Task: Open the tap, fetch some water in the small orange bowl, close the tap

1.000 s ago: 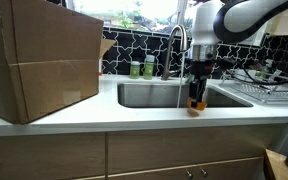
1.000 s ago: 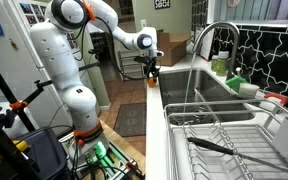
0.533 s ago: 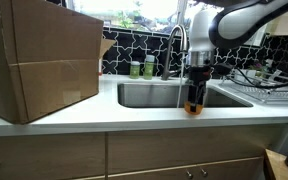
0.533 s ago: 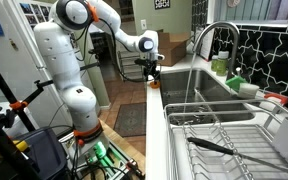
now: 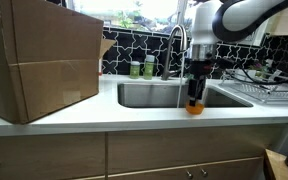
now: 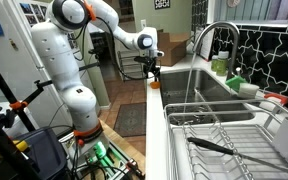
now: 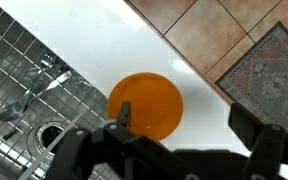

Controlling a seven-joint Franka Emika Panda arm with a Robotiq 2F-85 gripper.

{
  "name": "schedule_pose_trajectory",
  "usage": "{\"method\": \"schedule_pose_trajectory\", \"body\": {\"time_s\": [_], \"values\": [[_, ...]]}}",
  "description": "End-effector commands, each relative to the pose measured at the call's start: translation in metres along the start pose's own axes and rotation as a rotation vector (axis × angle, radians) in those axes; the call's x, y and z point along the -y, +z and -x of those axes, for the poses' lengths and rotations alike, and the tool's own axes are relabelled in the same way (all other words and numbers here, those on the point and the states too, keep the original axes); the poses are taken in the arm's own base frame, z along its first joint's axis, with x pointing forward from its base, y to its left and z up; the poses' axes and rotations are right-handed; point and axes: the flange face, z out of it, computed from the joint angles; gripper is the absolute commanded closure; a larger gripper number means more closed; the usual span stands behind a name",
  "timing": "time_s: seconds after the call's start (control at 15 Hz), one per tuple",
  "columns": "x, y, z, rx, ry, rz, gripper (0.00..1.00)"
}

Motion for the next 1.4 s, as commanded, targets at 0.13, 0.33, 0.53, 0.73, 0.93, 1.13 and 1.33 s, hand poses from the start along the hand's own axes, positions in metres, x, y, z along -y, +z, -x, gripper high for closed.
{"method": "schedule_pose_trajectory", "body": {"time_s": [0.13, 0.33, 0.53, 0.73, 0.93, 1.13, 1.33], "values": [[-0.02, -0.059, 0.037, -0.152, 0.003, 0.172, 0.0], [-0.052, -0.098, 0.059, -0.278, 0.053, 0.257, 0.0], [-0.052, -0.105, 0.048, -0.253, 0.045, 0.237, 0.0], [-0.052, -0.106, 0.055, -0.264, 0.044, 0.243, 0.0], [-0.096, -0.116, 0.061, -0.302, 0.205, 0.289, 0.0], [-0.161, -0.127, 0.085, -0.305, 0.364, 0.317, 0.0], [-0.232, -0.138, 0.111, -0.311, 0.536, 0.319, 0.0]]}}
